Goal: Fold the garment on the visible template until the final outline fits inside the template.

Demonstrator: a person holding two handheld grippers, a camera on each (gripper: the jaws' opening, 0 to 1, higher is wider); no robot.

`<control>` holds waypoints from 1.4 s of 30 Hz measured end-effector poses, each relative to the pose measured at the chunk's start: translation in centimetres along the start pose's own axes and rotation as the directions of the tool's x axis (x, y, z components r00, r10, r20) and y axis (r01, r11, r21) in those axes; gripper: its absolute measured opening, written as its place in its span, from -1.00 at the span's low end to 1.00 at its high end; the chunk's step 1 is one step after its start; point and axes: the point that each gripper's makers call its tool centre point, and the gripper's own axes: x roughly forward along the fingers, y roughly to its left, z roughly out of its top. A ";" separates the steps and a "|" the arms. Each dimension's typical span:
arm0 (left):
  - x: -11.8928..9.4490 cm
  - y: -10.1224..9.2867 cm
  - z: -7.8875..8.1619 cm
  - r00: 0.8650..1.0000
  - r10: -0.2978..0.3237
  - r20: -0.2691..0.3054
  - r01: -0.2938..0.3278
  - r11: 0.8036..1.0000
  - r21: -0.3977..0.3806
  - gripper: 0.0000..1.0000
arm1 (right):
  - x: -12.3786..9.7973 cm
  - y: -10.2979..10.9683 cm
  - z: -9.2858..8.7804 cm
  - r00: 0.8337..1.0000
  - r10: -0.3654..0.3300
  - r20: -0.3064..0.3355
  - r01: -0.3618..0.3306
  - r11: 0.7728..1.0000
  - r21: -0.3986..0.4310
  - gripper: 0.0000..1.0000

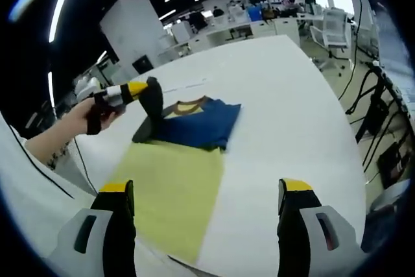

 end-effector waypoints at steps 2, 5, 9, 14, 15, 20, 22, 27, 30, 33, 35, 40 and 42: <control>0.4 0.1 -0.4 1.000 0.002 -0.013 -0.002 1.000 -0.001 -1.00 | 0.0 0.0 -0.1 1.000 0.001 -0.003 -0.001 1.000 0.000 0.83; 0.8 -0.4 -0.5 1.000 -0.008 -0.013 0.008 1.000 -0.003 -1.00 | -0.1 -0.2 -0.3 1.000 -0.001 -0.004 0.001 1.000 0.004 0.83; 1.7 -0.5 -0.4 1.000 -0.011 -0.016 0.011 1.000 -0.012 -1.00 | -0.1 -0.3 -0.5 1.000 -0.003 -0.006 0.003 1.000 0.012 0.83; 2.7 -0.2 -0.4 1.000 -0.003 -0.020 0.002 0.999 -0.032 -1.00 | -0.2 -0.4 -0.5 1.000 -0.003 -0.006 0.003 1.000 0.016 0.83; 2.8 -0.2 -0.4 1.000 -0.001 -0.019 0.000 0.999 -0.036 -1.00 | -0.2 -0.5 -0.5 1.000 -0.005 -0.004 0.005 1.000 0.017 0.83; 3.9 -0.2 -0.6 1.000 0.001 -0.026 -0.003 0.998 -0.059 -1.00 | -0.5 -0.8 -0.6 1.000 -0.013 -0.002 0.013 1.000 0.025 0.83; 4.3 -0.1 -1.0 0.999 0.005 -0.040 -0.007 0.999 -0.046 -1.00 | -0.7 -0.9 -0.6 1.000 -0.017 0.002 0.017 0.999 0.030 0.83; 5.5 1.0 -2.6 0.996 0.040 -0.078 -0.042 0.999 -0.026 -1.00 | -1.1 -1.2 -0.8 1.000 -0.029 0.005 0.029 0.999 0.041 0.83; 6.2 1.6 -3.6 0.993 0.058 -0.103 -0.060 0.998 -0.023 -1.00 | -1.2 -1.3 -0.8 0.999 -0.031 0.008 0.031 0.998 0.046 0.83; 6.7 1.9 -4.4 0.990 0.067 -0.125 -0.070 0.997 -0.016 -1.00 | -1.2 -1.3 -1.0 0.999 -0.033 0.006 0.032 0.998 0.048 0.83; 7.0 2.1 -4.9 0.988 0.074 -0.137 -0.076 0.997 -0.011 -1.00 | -1.2 -1.3 -1.1 0.999 -0.032 0.005 0.032 0.998 0.052 0.83; 7.2 2.2 -6.2 0.982 0.079 -0.173 -0.082 0.997 -0.010 -1.00 | -1.4 -1.3 -1.5 0.999 -0.033 -0.001 0.033 0.998 0.058 0.83; 7.3 2.3 -6.8 0.979 0.081 -0.186 -0.083 0.997 -0.001 -1.00 | -1.6 -1.4 -1.7 0.999 -0.036 -0.003 0.036 0.997 0.061 0.83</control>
